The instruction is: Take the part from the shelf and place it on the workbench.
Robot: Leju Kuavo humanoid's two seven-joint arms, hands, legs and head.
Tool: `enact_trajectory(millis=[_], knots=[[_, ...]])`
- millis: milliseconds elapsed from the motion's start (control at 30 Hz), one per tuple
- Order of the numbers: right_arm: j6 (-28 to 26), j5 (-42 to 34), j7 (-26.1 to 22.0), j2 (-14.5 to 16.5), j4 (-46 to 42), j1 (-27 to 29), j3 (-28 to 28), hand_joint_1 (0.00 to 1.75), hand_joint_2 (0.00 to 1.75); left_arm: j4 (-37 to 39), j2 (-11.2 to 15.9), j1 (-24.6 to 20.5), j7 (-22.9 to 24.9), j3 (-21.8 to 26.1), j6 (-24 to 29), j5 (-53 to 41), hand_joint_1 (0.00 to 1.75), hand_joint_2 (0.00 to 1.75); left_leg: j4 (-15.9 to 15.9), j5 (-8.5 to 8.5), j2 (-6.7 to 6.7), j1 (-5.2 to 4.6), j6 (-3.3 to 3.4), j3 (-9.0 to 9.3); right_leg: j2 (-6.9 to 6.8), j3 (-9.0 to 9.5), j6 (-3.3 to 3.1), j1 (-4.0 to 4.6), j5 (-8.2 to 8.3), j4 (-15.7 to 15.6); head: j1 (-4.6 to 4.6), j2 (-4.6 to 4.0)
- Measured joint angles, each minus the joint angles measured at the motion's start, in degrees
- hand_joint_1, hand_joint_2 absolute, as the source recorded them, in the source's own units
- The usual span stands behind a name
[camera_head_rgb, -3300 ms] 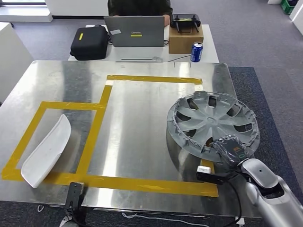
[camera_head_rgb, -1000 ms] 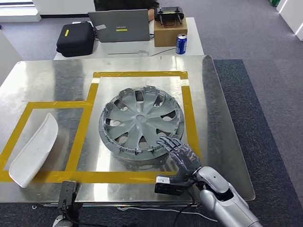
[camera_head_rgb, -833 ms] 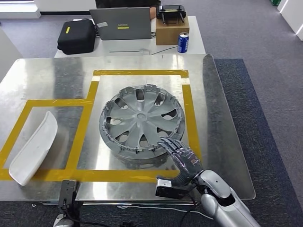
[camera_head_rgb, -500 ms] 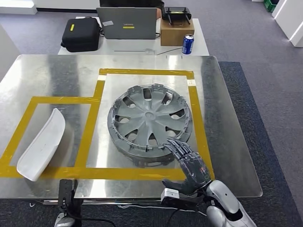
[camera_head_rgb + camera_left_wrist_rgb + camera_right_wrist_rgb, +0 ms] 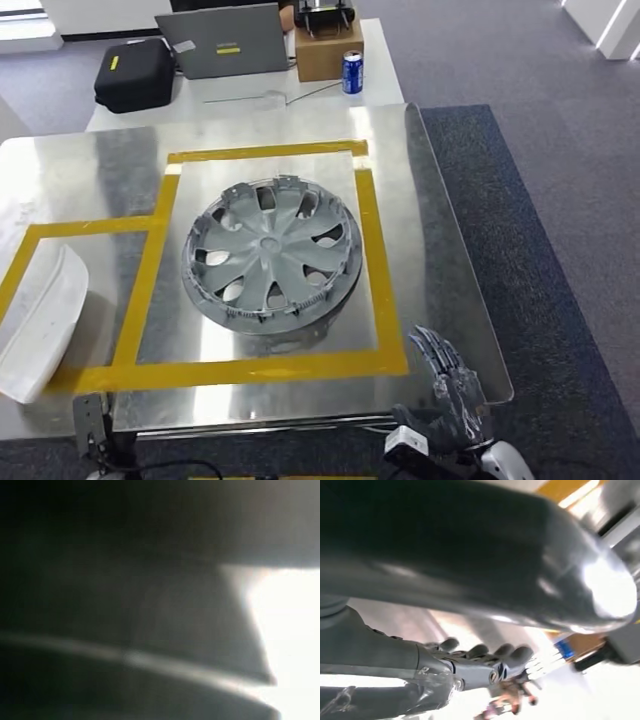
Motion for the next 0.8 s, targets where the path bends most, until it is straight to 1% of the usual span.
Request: enact_trajectory(millis=[33,67,100,133,167,200,233,267,300,333,367,400,433,467,500,533,567,600,633,667,700,733,767,800], knots=[[-1.12,-1.27,0.30,-0.03,-0.16,1.10,-0.64,0.00,0.00,-0.01,0.02,0.26,-0.15,1.01,-0.47,-0.04,0.00,0.00,3.93,-2.64,-0.26,-0.20,0.15,-1.01,-0.05,-0.25,-0.38,0.24,0.23,-0.02,-0.18,0.00],[-2.07,-2.50,0.58,-0.06,-0.23,2.13,-1.31,0.00,0.00,-0.01,0.02,0.48,-0.28,2.04,-1.17,0.07,0.00,0.00,7.69,-4.58,-0.50,-0.50,0.40,-1.83,-0.09,-0.40,-0.61,0.53,0.37,-0.03,-0.24,0.00],[-2.88,-3.65,0.82,-0.07,-0.21,3.05,-1.95,0.00,0.00,-0.03,-0.01,0.67,-0.47,3.06,-2.08,0.31,0.00,0.00,10.29,-5.50,-0.71,-0.84,0.76,-2.12,-0.10,-0.47,-0.77,0.85,0.46,-0.03,-0.25,0.00],[-3.48,-4.65,0.96,-0.08,-0.15,3.86,-2.59,0.00,0.00,-0.12,-0.05,0.81,-0.66,4.05,-3.20,0.64,0.00,0.00,10.95,-5.30,-0.87,-1.23,1.29,-1.63,-0.07,-0.46,-0.86,1.14,0.52,-0.03,-0.25,0.00],[-3.99,-5.55,0.99,-0.08,-0.05,4.53,-3.20,0.00,0.00,-0.31,-0.15,0.92,-0.81,4.95,-4.47,1.06,0.00,0.00,9.62,-4.22,-0.94,-1.67,1.97,-0.32,0.00,-0.38,-0.91,1.42,0.54,-0.03,-0.24,0.00],[-4.38,-6.40,0.90,-0.07,0.13,5.08,-3.78,0.00,0.00,-0.65,-0.29,1.01,-0.95,5.86,-5.92,1.44,0.00,0.00,6.69,-2.64,-0.98,-2.24,2.94,1.64,0.10,-0.28,-0.99,1.63,0.53,-0.04,-0.23,0.00],[-4.69,-7.26,0.69,0.00,0.46,5.54,-4.28,0.00,0.00,-1.21,-0.44,1.08,-1.03,6.72,-7.37,1.67,0.00,0.00,3.39,-1.44,-0.94,-2.91,4.19,3.63,0.25,-0.20,-1.03,1.88,0.48,-0.01,-0.11,0.00],[-4.92,-8.09,0.43,0.08,0.91,5.92,-4.75,0.00,0.00,-1.89,-0.64,1.21,-1.04,7.51,-8.77,1.66,0.00,0.00,0.35,-0.52,-0.83,-3.51,5.23,5.23,0.46,-0.18,-1.05,1.95,0.51,0.01,0.02,0.00],[-5.09,-8.82,0.11,0.20,1.49,6.21,-5.20,0.00,0.00,-2.63,-0.88,1.41,-0.93,8.23,-10.02,1.38,0.00,0.00,-1.77,-0.02,-0.75,-4.02,6.01,6.23,0.64,-0.26,-0.91,1.94,0.65,-0.04,0.14,0.00],[-5.19,-9.40,-0.23,0.34,2.13,6.44,-5.58,0.00,0.00,-3.45,-1.12,1.71,-0.79,8.88,-11.05,0.89,0.00,0.00,-2.71,0.11,-0.68,-4.32,6.44,6.54,0.83,-0.41,-0.66,1.83,0.88,-0.20,0.23,0.00],[-5.25,-9.87,-0.60,0.50,2.79,6.67,-6.02,0.00,0.00,-4.42,-1.45,2.18,-0.61,9.39,-12.11,0.24,0.00,0.00,-3.34,0.58,-0.68,-4.34,6.52,6.60,1.07,-0.53,-0.32,1.68,1.25,-0.54,0.18,0.00],[-5.30,-10.21,-1.05,0.68,3.44,6.84,-6.49,0.00,0.00,-5.58,-1.86,2.72,-0.36,9.74,-13.15,-0.47,0.00,0.00,-4.36,0.86,-0.85,-3.98,6.66,6.94,1.16,-0.84,-0.04,1.69,1.26,-0.80,0.09,0.00],[-5.29,-10.50,-1.55,0.92,4.11,6.86,-6.97,0.00,0.00,-7.02,-2.29,3.39,-0.21,9.89,-14.21,-1.25,0.00,0.00,-5.60,0.95,-1.11,-3.47,6.57,7.34,0.97,-1.36,0.21,1.80,0.83,-0.74,0.11,0.00],[-5.22,-10.74,-2.10,1.16,4.86,6.74,-7.47,0.00,0.00,-8.72,-2.78,4.27,-0.01,9.72,-15.36,-1.95,0.00,0.00,-6.85,1.00,-1.28,-2.91,6.46,7.66,0.58,-2.19,0.51,1.98,-0.17,0.20,0.17,0.00],[-5.08,-10.92,-2.65,1.37,5.61,6.51,-7.95,0.00,0.00,-10.45,-3.20,5.22,0.18,9.40,-16.42,-2.44,0.00,0.00,-7.85,0.86,-1.36,-2.39,6.26,7.88,0.05,-3.38,0.83,2.06,-1.67,2.15,0.24,0.00],[-4.87,-11.07,-3.24,1.62,6.43,6.27,-8.43,0.00,0.00,-12.31,-3.56,6.29,0.32,8.92,-17.57,-2.72,0.00,0.00,-8.03,0.78,-1.23,-2.17,6.01,7.70,-0.49,-4.78,1.28,2.04,-3.33,5.11,0.37,0.00],[-4.61,-11.16,-3.79,1.84,7.23,6.09,-8.88,0.00,0.00,-14.06,-3.89,7.41,0.44,8.36,-18.76,-2.76,0.00,0.00,-7.83,0.77,-0.95,-1.96,5.96,7.40,-0.78,-6.10,1.72,1.90,-4.76,8.48,0.38,0.00],[-4.36,-11.21,-4.26,2.08,8.03,5.90,-9.24,0.00,0.00,-15.70,-4.14,8.45,0.51,7.75,-19.87,-2.67,0.00,0.00,-7.50,0.68,-0.75,-1.72,5.80,7.15,-0.93,-6.98,2.12,1.75,-5.37,11.02,0.38,0.00],[-4.13,-11.26,-4.69,2.33,8.83,5.67,-9.57,0.00,0.00,-17.26,-4.42,9.39,0.55,7.09,-20.94,-2.56,0.00,0.00,-7.03,0.54,-0.66,-1.43,5.57,6.86,-1.03,-7.25,2.51,1.61,-5.01,12.11,0.40,0.00],[-3.91,-11.29,-5.06,2.62,9.57,5.28,-9.90,0.00,0.00,-18.80,-4.68,10.25,0.58,6.41,-21.81,-2.37,0.00,0.00,-6.47,0.36,-0.65,-1.08,5.24,6.47,-1.06,-6.61,2.83,1.50,-3.50,10.98,0.42,0.00],[-3.69,-11.31,-5.39,2.96,10.30,4.71,-10.24,0.00,0.00,-20.39,-4.93,11.02,0.62,5.68,-22.54,-2.07,0.00,0.00,-5.79,0.16,-0.67,-0.73,4.85,5.98,-0.98,-5.25,3.02,1.43,-1.40,7.93,0.44,0.00],[-3.48,-11.30,-5.70,3.33,11.05,3.92,-10.62,0.00,0.00,-22.07,-5.21,11.73,0.69,4.90,-23.17,-1.70,0.00,0.00,-5.15,0.04,-0.67,-0.31,4.40,5.36,-0.54,-3.87,2.90,1.49,-0.03,4.62,0.45,0.00],[-3.25,-11.26,-5.98,3.71,11.79,3.07,-11.02,0.00,0.00,-23.76,-5.46,12.31,0.77,4.09,-23.76,-1.25,0.00,0.00,-4.61,0.03,-0.63,0.04,3.84,4.69,-0.01,-2.59,2.56,1.69,0.82,1.61,0.42,0.00],[-3.07,-11.19,-6.27,4.08,12.51,2.25,-11.40,0.00,0.00,-25.36,-5.71,12.78,0.89,3.26,-24.47,-0.78,0.00,0.00,-4.24,0.26,-0.61,0.42,3.25,4.04,0.45,-1.91,1.97,2.00,1.08,-0.27,0.39,0.00]])
